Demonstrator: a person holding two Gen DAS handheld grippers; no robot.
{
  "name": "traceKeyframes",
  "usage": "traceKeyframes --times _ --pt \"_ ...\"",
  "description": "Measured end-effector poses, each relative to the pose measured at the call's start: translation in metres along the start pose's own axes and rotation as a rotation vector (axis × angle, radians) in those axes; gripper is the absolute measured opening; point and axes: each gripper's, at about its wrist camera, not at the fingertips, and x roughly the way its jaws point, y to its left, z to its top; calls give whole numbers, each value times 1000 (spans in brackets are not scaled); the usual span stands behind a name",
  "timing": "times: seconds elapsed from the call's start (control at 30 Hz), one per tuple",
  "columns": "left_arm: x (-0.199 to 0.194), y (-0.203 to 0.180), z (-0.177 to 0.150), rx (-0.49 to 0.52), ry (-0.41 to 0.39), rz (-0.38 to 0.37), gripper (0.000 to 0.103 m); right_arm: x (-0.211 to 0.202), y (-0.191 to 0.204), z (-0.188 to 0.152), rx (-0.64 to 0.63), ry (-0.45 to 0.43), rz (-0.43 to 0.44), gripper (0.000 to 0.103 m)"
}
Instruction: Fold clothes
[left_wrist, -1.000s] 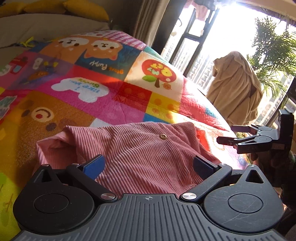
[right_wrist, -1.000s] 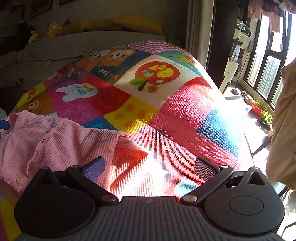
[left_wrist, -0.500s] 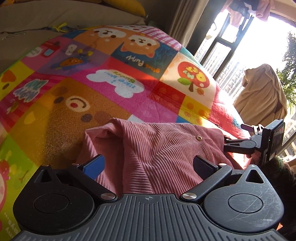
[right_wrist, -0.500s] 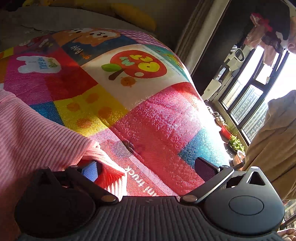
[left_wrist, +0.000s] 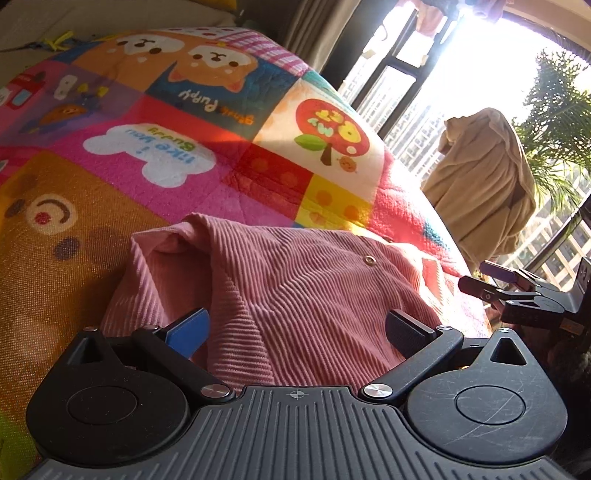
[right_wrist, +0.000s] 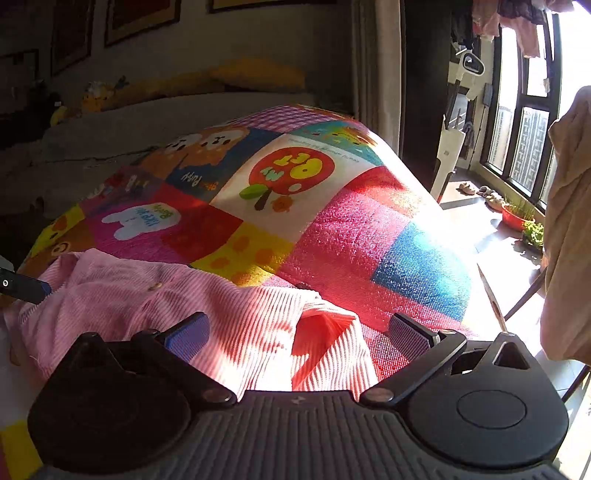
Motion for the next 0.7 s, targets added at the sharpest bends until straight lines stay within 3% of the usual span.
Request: traceKeyframes --times 0.07,0.2,0.27,0.4,0.6,0.63,0.7 --pt "6 4 -5 -13 -4 18 103 7 10 -7 10 42 69 103" --pt "5 -2 -11 -23 -8 12 103 33 30 -30 -19 144 66 103" --pt "4 -3 -13 -53 15 -44 103 37 34 -39 -3 147 70 103" --pt "-7 -7 -13 -136 -13 -131 103 36 37 -43 -2 144 64 103" --pt "-8 -11 -14 -141 -60 -80 101 35 37 -45 -3 139 59 103" --pt "-8 -12 -14 -142 -68 -70 98 35 37 -45 -3 139 59 103" --pt "-9 -13 -15 -142 -84 -51 82 35 38 -45 -5 139 56 103"
